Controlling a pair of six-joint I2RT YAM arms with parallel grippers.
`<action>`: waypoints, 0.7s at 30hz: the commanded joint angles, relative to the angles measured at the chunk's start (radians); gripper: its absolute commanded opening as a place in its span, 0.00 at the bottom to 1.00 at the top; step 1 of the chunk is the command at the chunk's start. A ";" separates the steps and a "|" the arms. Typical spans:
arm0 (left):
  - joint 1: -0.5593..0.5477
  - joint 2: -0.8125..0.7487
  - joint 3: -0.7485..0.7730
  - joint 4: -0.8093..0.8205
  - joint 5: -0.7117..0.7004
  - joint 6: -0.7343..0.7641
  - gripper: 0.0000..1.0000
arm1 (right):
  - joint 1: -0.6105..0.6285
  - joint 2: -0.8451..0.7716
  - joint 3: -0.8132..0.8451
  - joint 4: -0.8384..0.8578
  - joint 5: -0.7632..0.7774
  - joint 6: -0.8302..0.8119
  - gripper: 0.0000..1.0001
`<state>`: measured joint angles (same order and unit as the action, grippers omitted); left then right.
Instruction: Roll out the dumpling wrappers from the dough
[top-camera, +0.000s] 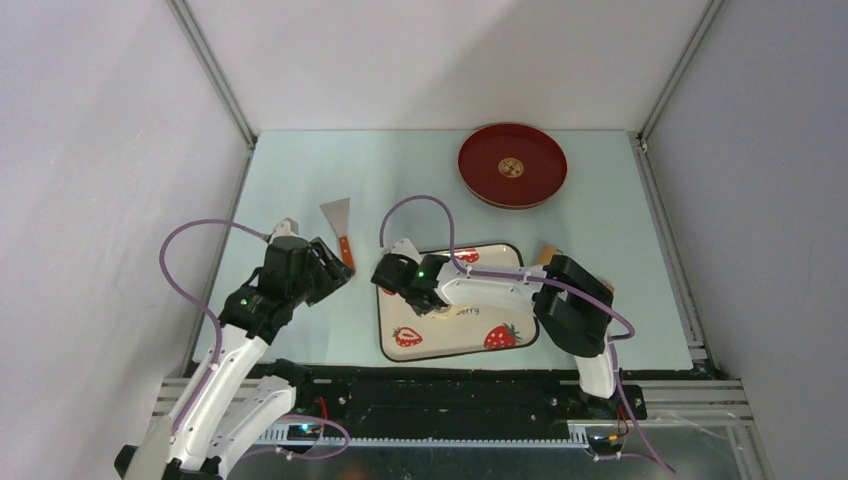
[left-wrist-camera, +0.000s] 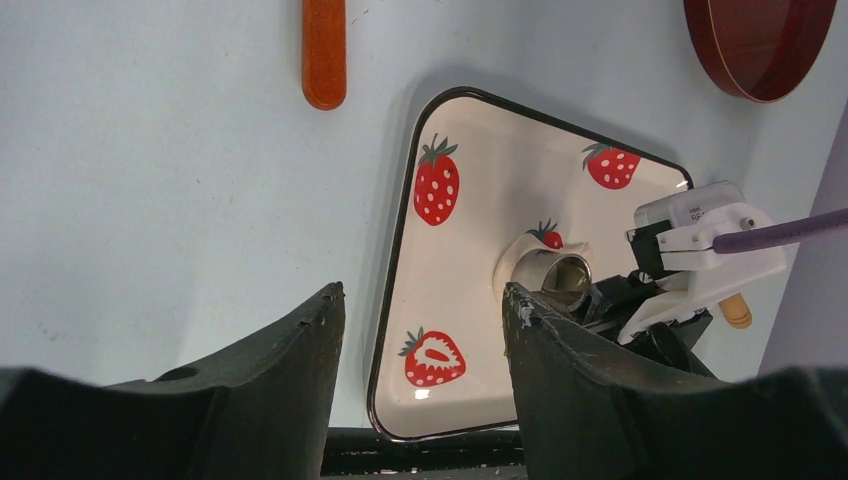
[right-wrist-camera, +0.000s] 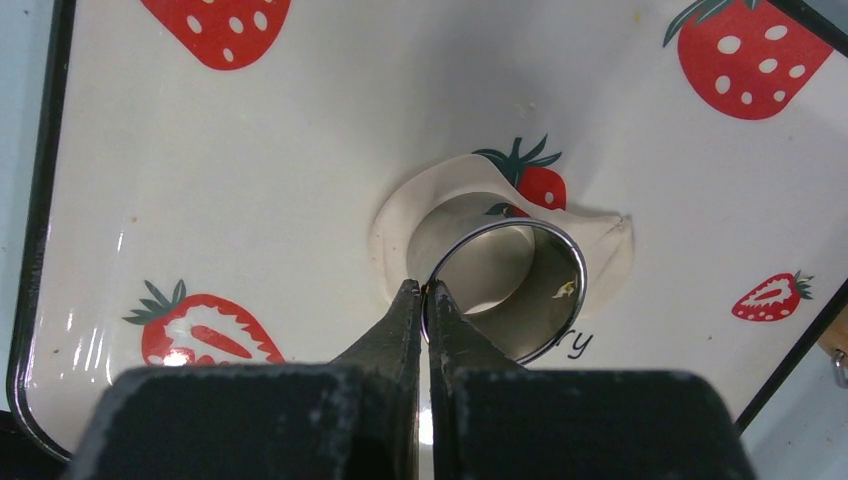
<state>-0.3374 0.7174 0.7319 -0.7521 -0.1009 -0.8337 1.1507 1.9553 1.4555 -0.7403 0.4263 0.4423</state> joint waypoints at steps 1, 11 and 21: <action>0.006 -0.007 -0.001 0.011 0.004 0.016 0.63 | 0.007 0.017 0.038 -0.029 0.042 0.006 0.00; 0.006 -0.010 -0.001 0.010 0.001 0.016 0.63 | 0.017 -0.034 0.071 -0.059 0.042 0.018 0.56; 0.006 0.058 -0.001 0.042 0.071 0.070 0.63 | -0.008 -0.178 0.094 -0.087 -0.075 0.057 0.75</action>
<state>-0.3370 0.7315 0.7319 -0.7498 -0.0906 -0.8200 1.1614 1.8915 1.5208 -0.8150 0.4072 0.4561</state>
